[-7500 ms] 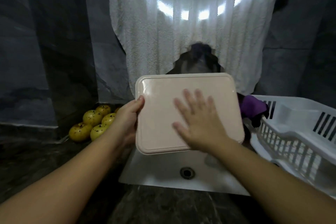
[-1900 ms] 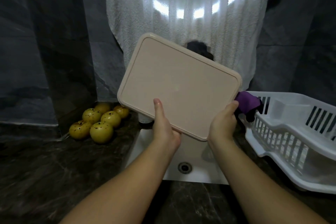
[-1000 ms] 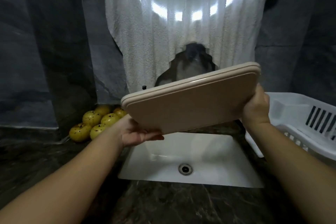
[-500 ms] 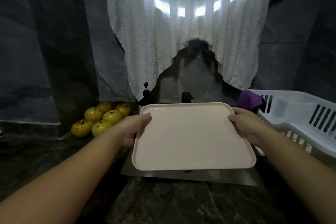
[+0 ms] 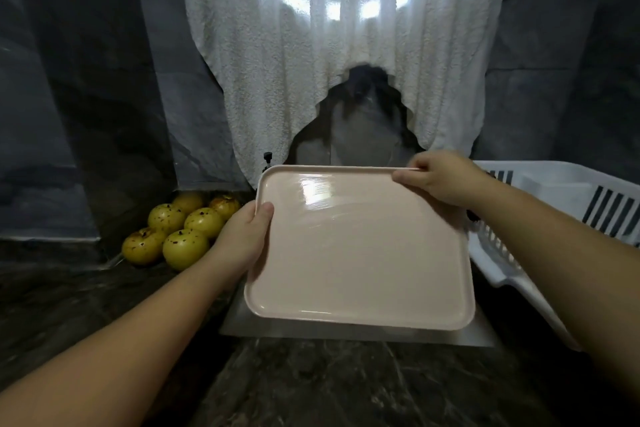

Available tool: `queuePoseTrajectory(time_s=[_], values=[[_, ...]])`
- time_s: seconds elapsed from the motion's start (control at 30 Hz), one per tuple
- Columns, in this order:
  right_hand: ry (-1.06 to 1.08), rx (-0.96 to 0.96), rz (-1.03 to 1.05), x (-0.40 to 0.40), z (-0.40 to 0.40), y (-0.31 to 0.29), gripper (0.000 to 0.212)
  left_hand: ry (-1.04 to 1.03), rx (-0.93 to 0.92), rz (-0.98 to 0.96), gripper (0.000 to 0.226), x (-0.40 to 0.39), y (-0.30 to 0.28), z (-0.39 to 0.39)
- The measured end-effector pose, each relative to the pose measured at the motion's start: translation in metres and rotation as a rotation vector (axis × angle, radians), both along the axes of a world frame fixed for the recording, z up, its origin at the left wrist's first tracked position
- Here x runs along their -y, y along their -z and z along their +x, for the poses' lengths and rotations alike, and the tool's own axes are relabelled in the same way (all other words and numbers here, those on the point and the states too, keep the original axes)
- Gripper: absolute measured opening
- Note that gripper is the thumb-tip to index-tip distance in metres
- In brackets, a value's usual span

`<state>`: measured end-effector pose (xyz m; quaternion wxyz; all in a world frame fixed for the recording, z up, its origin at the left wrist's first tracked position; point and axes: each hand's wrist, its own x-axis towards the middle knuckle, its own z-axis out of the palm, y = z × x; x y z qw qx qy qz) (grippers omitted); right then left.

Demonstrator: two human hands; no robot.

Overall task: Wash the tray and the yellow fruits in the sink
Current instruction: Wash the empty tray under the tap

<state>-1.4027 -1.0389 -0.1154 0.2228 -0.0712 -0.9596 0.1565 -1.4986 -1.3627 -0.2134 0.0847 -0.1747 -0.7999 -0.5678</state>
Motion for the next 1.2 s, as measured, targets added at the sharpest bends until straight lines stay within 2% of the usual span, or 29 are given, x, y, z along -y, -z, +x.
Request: queuePoseTrajectory(time_s=[0.1, 0.2, 0.33, 0.5, 0.73, 1.0, 1.2], values=[[-0.001, -0.026, 0.315, 0.044, -0.019, -0.007, 0.054, 0.054, -0.082, -0.035, 0.032, -0.018, -0.007, 0.008], [-0.015, -0.144, 0.389, 0.079, -0.032, 0.002, 0.051, 0.096, -0.068, -0.047, 0.035, -0.032, -0.004, 0.014], [-0.022, -0.025, 0.386, 0.050, -0.024, 0.019, 0.041, 0.008, 0.043, -0.055, 0.034, -0.017, 0.013, 0.004], [0.045, 0.167, 0.275, 0.005, -0.019, 0.057, 0.030, -0.027, 0.231, -0.075, 0.034, 0.006, 0.039, -0.009], [-0.001, 0.136, 0.092, 0.014, -0.051, 0.083, 0.039, -0.086, 0.397, -0.151, 0.029, -0.002, 0.056, -0.021], [0.086, 0.165, 0.138, 0.012, -0.092, 0.087, 0.044, -0.097, 0.462, -0.252, 0.041, -0.023, 0.068, -0.047], [0.053, 0.170, 0.075, 0.015, -0.137, 0.091, 0.047, -0.091, 0.529, -0.175, 0.040, -0.040, 0.079, -0.074]])
